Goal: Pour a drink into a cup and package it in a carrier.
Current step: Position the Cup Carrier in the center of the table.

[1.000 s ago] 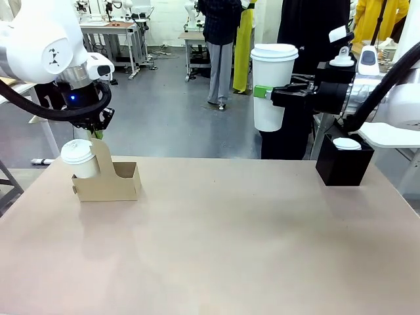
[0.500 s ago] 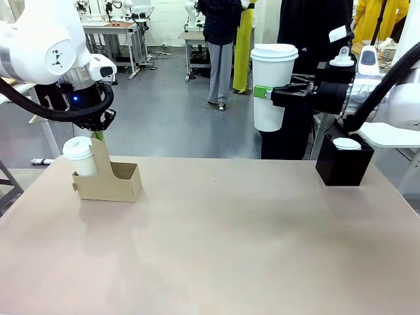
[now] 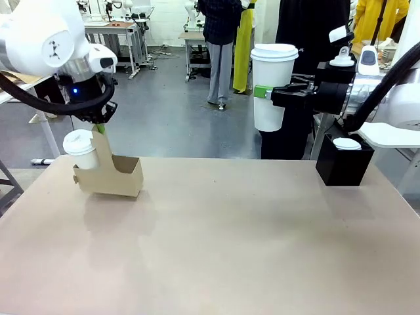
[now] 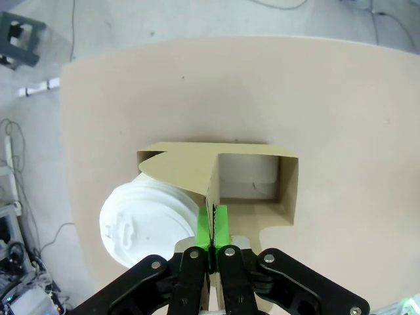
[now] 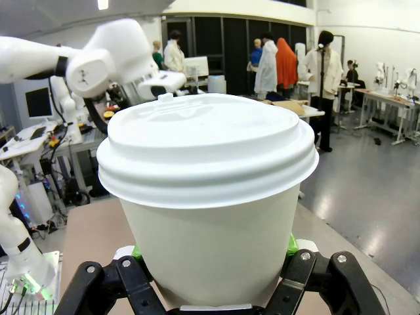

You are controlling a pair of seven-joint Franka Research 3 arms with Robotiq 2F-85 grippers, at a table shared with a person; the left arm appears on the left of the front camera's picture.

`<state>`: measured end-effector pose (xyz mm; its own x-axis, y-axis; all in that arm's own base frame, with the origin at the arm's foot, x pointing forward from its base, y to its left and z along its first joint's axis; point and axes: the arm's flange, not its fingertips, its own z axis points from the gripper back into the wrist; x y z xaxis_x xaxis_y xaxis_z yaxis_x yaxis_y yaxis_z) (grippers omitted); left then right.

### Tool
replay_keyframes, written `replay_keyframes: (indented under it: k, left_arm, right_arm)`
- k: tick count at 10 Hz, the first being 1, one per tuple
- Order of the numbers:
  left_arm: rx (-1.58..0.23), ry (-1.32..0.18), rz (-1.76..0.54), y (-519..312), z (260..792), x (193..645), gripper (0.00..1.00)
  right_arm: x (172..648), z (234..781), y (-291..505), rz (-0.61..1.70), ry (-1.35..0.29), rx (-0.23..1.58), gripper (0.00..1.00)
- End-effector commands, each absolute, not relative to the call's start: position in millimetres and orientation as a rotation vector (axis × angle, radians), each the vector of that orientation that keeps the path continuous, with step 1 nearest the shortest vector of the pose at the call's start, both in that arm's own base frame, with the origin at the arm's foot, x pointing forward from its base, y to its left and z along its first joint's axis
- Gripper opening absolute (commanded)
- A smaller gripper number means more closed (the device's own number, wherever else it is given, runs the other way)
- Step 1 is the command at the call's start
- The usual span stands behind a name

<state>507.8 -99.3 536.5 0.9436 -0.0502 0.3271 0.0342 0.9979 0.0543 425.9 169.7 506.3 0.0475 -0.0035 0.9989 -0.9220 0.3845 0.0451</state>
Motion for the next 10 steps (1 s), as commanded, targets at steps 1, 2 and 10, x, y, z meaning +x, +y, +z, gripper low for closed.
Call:
replay_keyframes:
  k: [1,2,10]
  left_arm:
    - [0.038,-0.353,-0.023,-135.3,572.0,475.9,0.02]
    - [0.033,-0.35,-0.01,-158.7,581.9,459.9,0.02]
    - [-0.056,-0.322,-0.045,-331.2,545.8,360.3,0.02]
  right_arm:
    - [424.6,508.6,170.6,0.874,-1.334,0.927,0.8]
    - [424.6,508.6,170.6,0.874,-1.334,0.927,0.8]
    - [424.6,508.6,170.6,0.874,-1.334,0.927,0.8]
